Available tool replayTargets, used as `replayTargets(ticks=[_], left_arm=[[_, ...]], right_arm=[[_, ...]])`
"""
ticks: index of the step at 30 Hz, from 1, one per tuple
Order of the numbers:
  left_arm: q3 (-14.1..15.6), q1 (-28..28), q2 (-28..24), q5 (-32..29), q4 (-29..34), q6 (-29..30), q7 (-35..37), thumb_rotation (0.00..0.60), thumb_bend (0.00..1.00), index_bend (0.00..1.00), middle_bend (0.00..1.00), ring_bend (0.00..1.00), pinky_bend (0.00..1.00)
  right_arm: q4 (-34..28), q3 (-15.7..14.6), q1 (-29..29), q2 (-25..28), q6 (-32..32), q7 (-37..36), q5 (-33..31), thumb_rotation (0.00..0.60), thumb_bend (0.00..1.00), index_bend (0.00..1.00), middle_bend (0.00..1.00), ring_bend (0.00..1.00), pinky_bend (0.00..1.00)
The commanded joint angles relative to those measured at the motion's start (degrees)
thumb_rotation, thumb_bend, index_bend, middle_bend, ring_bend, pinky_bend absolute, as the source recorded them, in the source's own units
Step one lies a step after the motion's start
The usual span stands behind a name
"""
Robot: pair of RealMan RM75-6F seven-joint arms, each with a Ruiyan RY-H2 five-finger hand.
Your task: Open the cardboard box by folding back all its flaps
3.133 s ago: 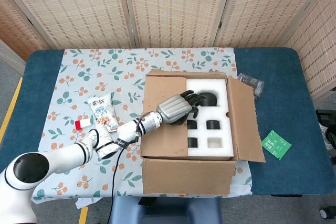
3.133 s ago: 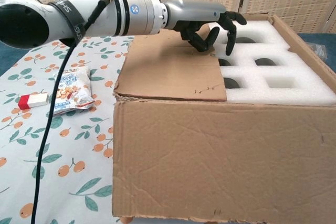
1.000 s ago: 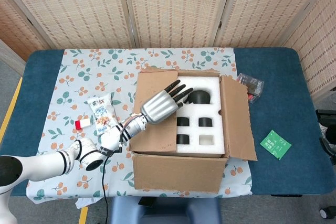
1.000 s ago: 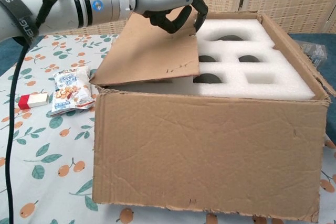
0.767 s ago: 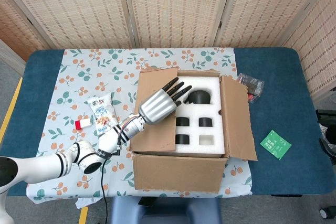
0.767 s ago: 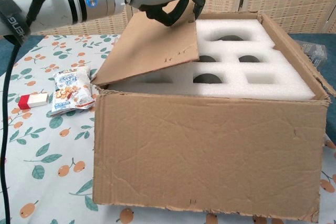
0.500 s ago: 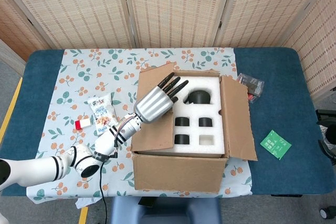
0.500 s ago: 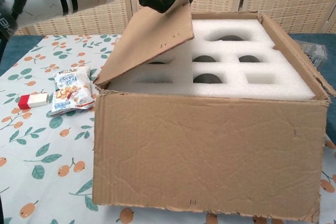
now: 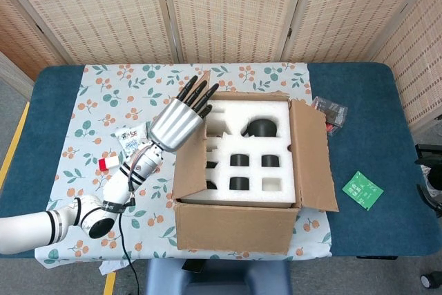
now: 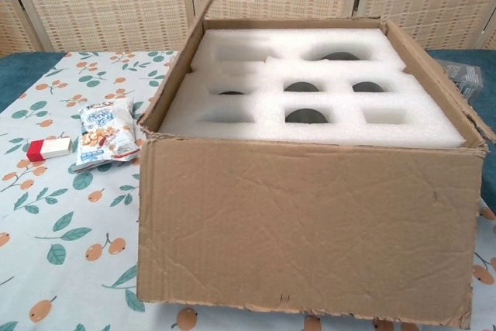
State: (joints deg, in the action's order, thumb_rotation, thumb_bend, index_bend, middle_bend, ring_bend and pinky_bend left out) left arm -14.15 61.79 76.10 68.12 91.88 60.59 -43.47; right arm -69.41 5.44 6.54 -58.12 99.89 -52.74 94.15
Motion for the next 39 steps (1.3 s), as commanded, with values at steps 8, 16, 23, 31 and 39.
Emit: replayTargets(ticks=[8, 16, 23, 31, 39], left_arm=[[0.7, -3.6, -2.5, -1.5, -0.2, 4.5, -3.2, 0.600, 1.00, 0.33, 0.00, 0.00, 0.00], [0.7, -7.2, -4.0, -1.8, -0.1, 8.6, -2.3, 0.600, 1.00, 0.29, 0.00, 0.00, 0.00], [1.1, -11.9, -5.9, -3.3, 1.6, 12.7, -0.8, 0.600, 1.00, 0.28, 0.00, 0.00, 0.00], [3.1, -21.3, -9.2, -3.3, 3.4, 18.4, 10.3, 0.600, 0.98, 0.20, 0.00, 0.00, 0.00], [11.1, -35.2, -15.6, 2.7, 5.9, 22.5, 28.8, 0.600, 0.52, 0.00, 0.00, 0.00, 0.00]], right_arm=[[-1.2, -0.7, 0.7, -0.1, -0.6, 2.1, 1.4, 0.331, 0.42, 0.38, 0.00, 0.00, 0.00], [-1.2, -0.1, 0.1, 0.0, 0.2, 1.7, 0.0, 0.327, 0.43, 0.38, 0.00, 0.00, 0.00], [-1.2, 0.0, 0.0, -0.1, 0.3, 2.2, -0.2, 0.329, 0.43, 0.38, 0.00, 0.00, 0.00], [-2.4, -0.9, 0.7, 0.3, -2.2, 5.9, 0.4, 0.335, 0.43, 0.35, 0.00, 0.00, 0.00], [-7.9, -0.3, 2.2, -1.8, -8.7, 23.3, -3.3, 0.471, 0.43, 0.24, 0.00, 0.00, 0.00]])
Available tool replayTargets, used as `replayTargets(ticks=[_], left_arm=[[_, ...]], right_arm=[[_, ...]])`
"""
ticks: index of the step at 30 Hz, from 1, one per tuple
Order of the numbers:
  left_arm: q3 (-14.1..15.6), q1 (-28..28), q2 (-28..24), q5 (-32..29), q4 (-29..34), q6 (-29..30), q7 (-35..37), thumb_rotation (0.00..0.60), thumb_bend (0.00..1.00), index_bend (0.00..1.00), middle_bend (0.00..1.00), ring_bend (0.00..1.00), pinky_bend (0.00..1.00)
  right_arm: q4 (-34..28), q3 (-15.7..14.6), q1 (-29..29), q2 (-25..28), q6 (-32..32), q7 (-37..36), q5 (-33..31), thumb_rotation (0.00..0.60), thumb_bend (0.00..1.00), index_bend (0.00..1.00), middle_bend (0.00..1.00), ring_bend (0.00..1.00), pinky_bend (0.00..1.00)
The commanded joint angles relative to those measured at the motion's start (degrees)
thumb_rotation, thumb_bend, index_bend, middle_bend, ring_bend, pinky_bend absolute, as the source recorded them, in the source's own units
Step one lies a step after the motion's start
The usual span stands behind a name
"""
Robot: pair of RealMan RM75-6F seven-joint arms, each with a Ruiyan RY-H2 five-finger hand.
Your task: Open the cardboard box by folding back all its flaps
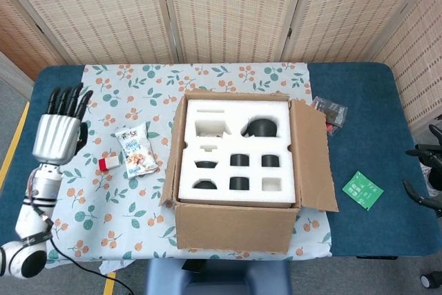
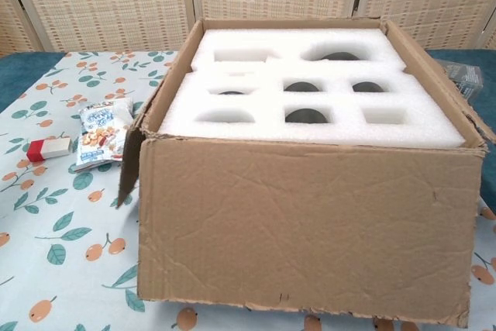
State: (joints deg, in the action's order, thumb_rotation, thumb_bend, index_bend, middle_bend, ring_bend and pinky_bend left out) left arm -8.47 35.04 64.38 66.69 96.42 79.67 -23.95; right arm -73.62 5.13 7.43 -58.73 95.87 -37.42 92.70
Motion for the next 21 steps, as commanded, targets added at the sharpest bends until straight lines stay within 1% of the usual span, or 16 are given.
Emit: replayTargets(ticks=[1, 3, 5, 8, 11, 13, 17, 21], left_arm=[[6.3, -9.9, -4.3, 5.0, 1.2, 3.9, 11.5, 0.600, 0.46, 0.00, 0.00, 0.00, 0.00], [7.8, -12.7, -4.7, 6.3, 0.8, 5.0, 16.0, 0.600, 0.35, 0.00, 0.00, 0.00, 0.00], [9.1, -15.6, -4.4, 7.9, -0.8, 6.7, 19.7, 0.600, 0.30, 0.00, 0.00, 0.00, 0.00], [10.1, -19.1, -2.9, 9.6, -3.9, 9.6, 22.8, 0.600, 0.28, 0.00, 0.00, 0.00, 0.00], [10.0, -22.3, -0.7, 10.8, -7.6, 13.2, 25.5, 0.600, 0.27, 0.00, 0.00, 0.00, 0.00], [9.8, -23.9, 0.7, 11.1, -9.7, 14.4, 26.5, 0.600, 0.27, 0.00, 0.00, 0.00, 0.00], [9.7, -24.5, 0.0, 12.2, -9.9, 13.4, 27.3, 0.600, 0.27, 0.00, 0.00, 0.00, 0.00], [8.9, -25.1, -0.3, 11.6, -9.7, 12.0, 27.3, 0.600, 0.27, 0.00, 0.00, 0.00, 0.00]], right_arm=[[-4.3, -0.3, 1.6, -1.1, -6.0, 9.0, -2.0, 0.491, 0.43, 0.22, 0.00, 0.00, 0.00], [-5.5, -0.4, 2.2, -1.5, -8.6, 12.5, -3.3, 0.548, 0.43, 0.16, 0.00, 0.00, 0.00], [-7.0, 0.1, 2.8, -2.4, -11.3, 17.7, -5.6, 0.581, 0.42, 0.12, 0.00, 0.00, 0.00], [-9.0, 0.9, 3.3, -4.0, -13.1, 24.9, -8.7, 0.593, 0.42, 0.07, 0.00, 0.00, 0.00], [-10.5, 1.6, 3.3, -5.6, -13.2, 30.3, -10.6, 0.596, 0.43, 0.06, 0.00, 0.00, 0.00], [-11.4, 1.5, 3.3, -5.9, -13.6, 31.0, -10.6, 0.597, 0.43, 0.06, 0.00, 0.00, 0.00], [-12.0, 1.2, 3.7, -5.8, -14.6, 30.8, -9.9, 0.598, 0.43, 0.06, 0.00, 0.00, 0.00], [-12.2, 0.4, 4.3, -5.1, -16.0, 29.1, -8.2, 0.597, 0.43, 0.06, 0.00, 0.00, 0.00]])
